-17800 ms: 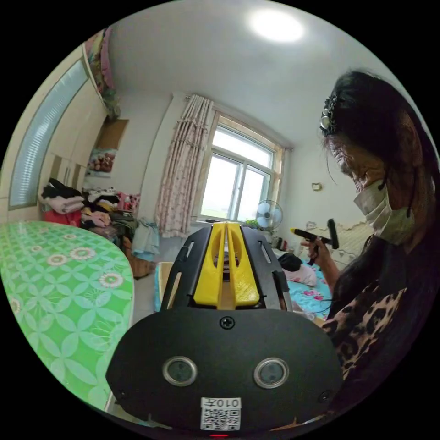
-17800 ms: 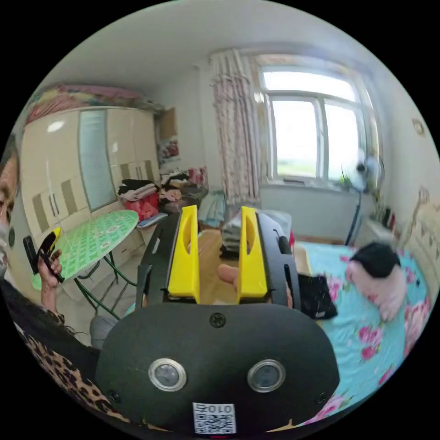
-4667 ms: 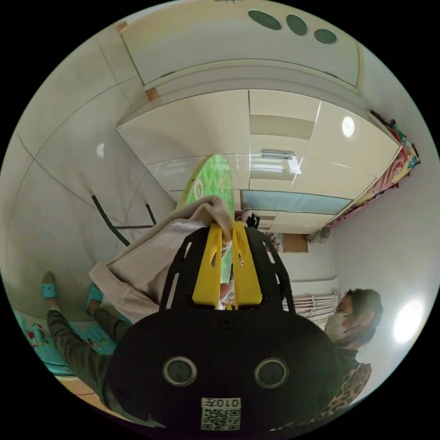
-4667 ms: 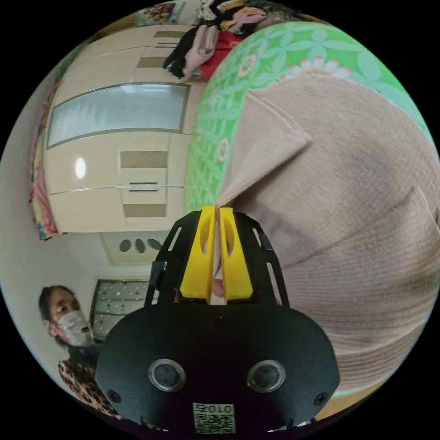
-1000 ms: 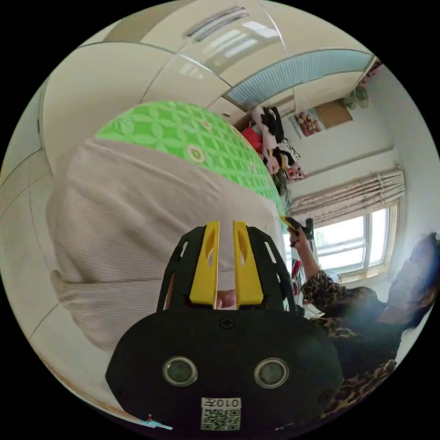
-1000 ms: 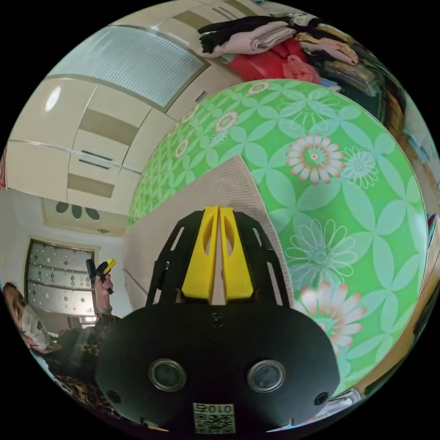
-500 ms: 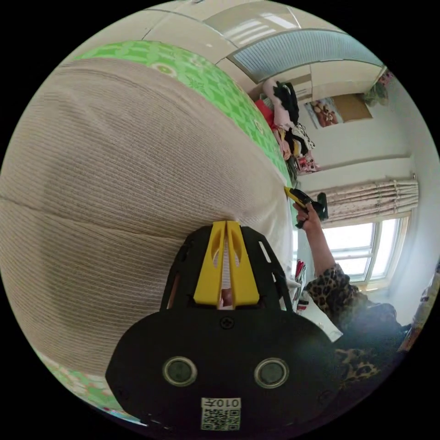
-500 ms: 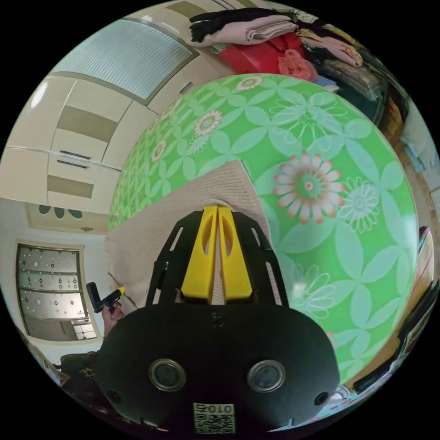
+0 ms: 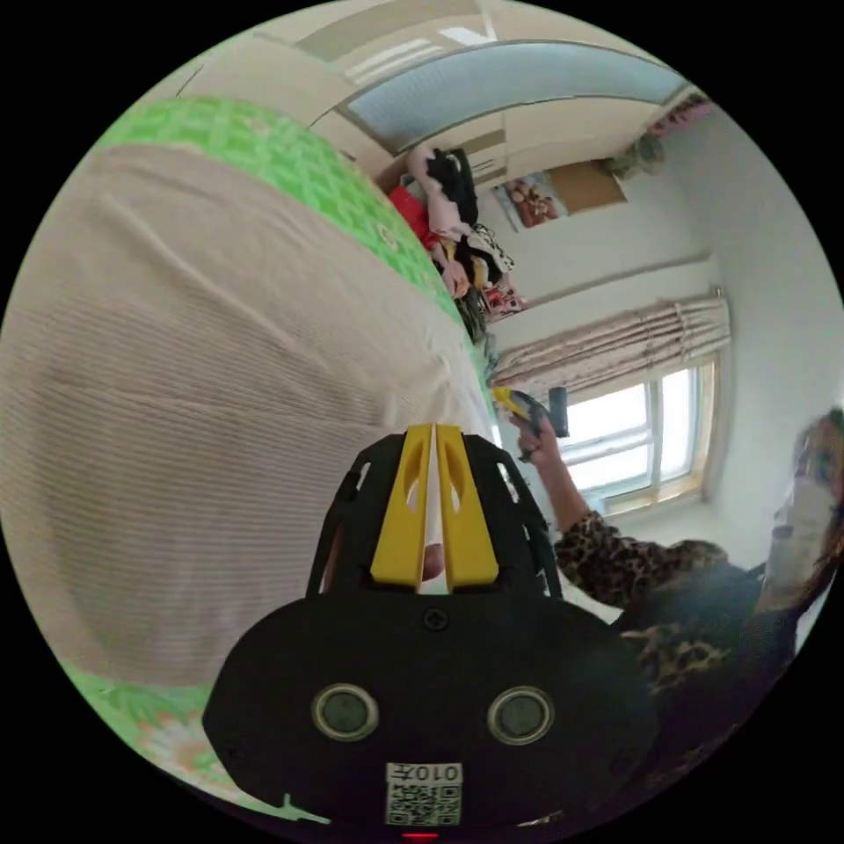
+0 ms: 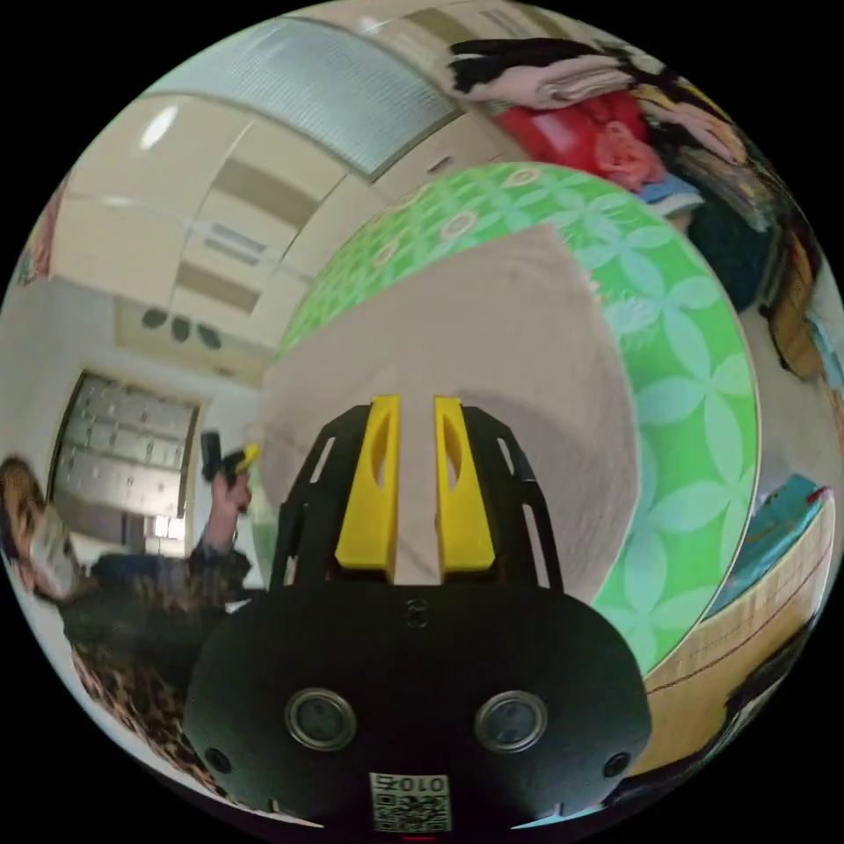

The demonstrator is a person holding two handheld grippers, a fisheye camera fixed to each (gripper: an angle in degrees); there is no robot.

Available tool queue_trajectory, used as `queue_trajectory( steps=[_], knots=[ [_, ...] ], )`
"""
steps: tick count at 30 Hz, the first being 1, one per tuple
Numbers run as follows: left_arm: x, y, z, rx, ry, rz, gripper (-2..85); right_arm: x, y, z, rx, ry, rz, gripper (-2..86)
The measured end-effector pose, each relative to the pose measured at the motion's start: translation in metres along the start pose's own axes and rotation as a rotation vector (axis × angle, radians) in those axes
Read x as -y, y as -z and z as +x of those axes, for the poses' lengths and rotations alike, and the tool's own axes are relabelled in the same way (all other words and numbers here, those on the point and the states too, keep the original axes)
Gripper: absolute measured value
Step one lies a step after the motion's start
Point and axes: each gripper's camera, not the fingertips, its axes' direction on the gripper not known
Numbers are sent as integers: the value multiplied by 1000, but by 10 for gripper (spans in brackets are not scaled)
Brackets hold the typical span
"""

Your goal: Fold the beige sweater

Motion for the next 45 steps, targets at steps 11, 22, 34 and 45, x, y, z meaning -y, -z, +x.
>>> queue_trajectory(
  steps=[11,22,34,45],
  knots=[
    [-15,35,20,488,-366,-269,84,-79,-51,-150,-417,327,-266,61],
    [-42,-15,31,559,-383,-400,103,-76,-92,-199,-492,438,-340,71],
    [-40,-67,49,617,-394,-438,109,-103,-91,-204,-543,483,-389,37],
    [-33,-111,81,666,-500,-515,115,-146,-36,-212,-401,505,-324,14]
  ],
)
